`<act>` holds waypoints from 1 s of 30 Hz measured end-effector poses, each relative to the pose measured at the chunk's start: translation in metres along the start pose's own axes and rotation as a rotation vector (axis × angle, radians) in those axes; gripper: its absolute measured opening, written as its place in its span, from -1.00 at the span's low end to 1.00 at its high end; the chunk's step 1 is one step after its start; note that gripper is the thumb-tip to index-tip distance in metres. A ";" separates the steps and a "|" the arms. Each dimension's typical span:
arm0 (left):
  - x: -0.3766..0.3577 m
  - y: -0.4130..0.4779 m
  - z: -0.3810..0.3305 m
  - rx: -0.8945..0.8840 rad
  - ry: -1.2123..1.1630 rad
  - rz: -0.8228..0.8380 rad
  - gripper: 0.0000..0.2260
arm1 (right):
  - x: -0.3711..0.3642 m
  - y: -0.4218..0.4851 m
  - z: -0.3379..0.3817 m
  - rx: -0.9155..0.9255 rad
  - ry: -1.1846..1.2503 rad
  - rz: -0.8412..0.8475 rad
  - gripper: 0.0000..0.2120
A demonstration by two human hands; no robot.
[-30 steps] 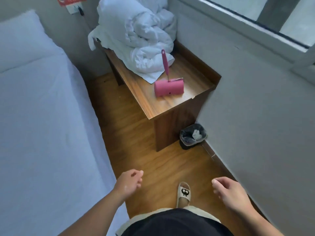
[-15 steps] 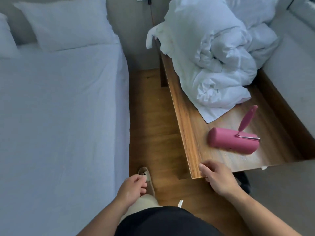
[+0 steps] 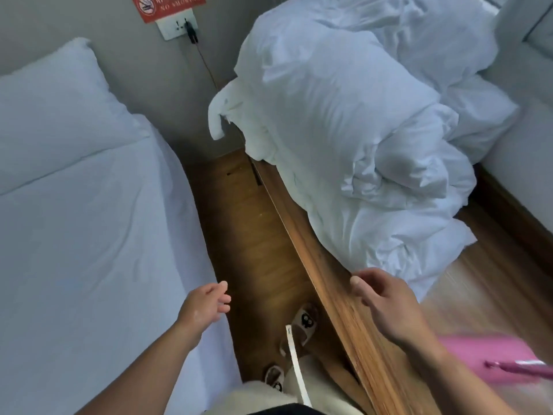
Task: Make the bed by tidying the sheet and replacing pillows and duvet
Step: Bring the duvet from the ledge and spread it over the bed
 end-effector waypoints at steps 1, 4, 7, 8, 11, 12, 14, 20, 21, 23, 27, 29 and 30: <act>-0.003 0.014 -0.017 0.002 0.019 0.008 -0.83 | 0.004 0.019 0.010 -0.003 0.020 -0.026 -0.89; -0.015 0.050 -0.078 -0.045 0.099 0.053 -0.82 | 0.010 0.065 0.029 -0.035 0.111 -0.062 -0.88; -0.025 0.074 -0.148 -0.131 0.170 0.106 -0.84 | 0.015 0.088 0.046 -0.081 0.160 -0.051 -0.95; -0.027 0.083 -0.172 -0.165 0.179 0.109 -0.84 | 0.018 0.092 0.051 -0.083 0.155 -0.048 -0.97; -0.022 0.113 -0.248 -0.282 0.138 0.061 -0.85 | 0.037 0.105 0.067 -0.087 0.153 -0.059 -0.93; -0.015 0.124 -0.274 -0.317 0.102 0.032 -0.80 | 0.047 0.109 0.076 -0.092 0.166 -0.077 -0.90; 0.001 0.143 -0.331 -0.370 -0.030 0.014 -0.60 | 0.074 0.115 0.102 -0.084 0.198 -0.160 -0.82; 0.040 0.214 -0.506 -0.563 -0.198 0.015 -0.24 | 0.166 0.160 0.182 -0.090 0.125 -0.670 -0.48; 0.043 0.230 -0.532 -0.608 -0.164 0.020 -0.16 | 0.171 0.172 0.189 -0.123 0.067 -0.711 -0.35; 0.044 0.260 -0.582 -0.666 -0.038 0.015 0.00 | 0.178 0.199 0.197 -0.240 -0.035 -0.734 -0.04; 0.033 0.310 -0.662 -0.731 0.274 0.044 0.08 | 0.189 0.242 0.191 -0.546 -0.088 -0.681 0.36; 0.017 0.332 -0.685 -0.705 0.442 0.131 0.17 | 0.184 0.250 0.176 -0.677 0.010 -0.622 0.49; 0.009 0.342 -0.692 -0.682 0.521 0.173 0.21 | 0.181 0.251 0.167 -0.728 0.056 -0.604 0.53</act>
Point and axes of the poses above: each hand's wrist, its own y-axis towards the middle knuckle, its own x-axis out of the back of the hand, z = x × y, the point moved 7 cm from there along y, towards the middle knuckle
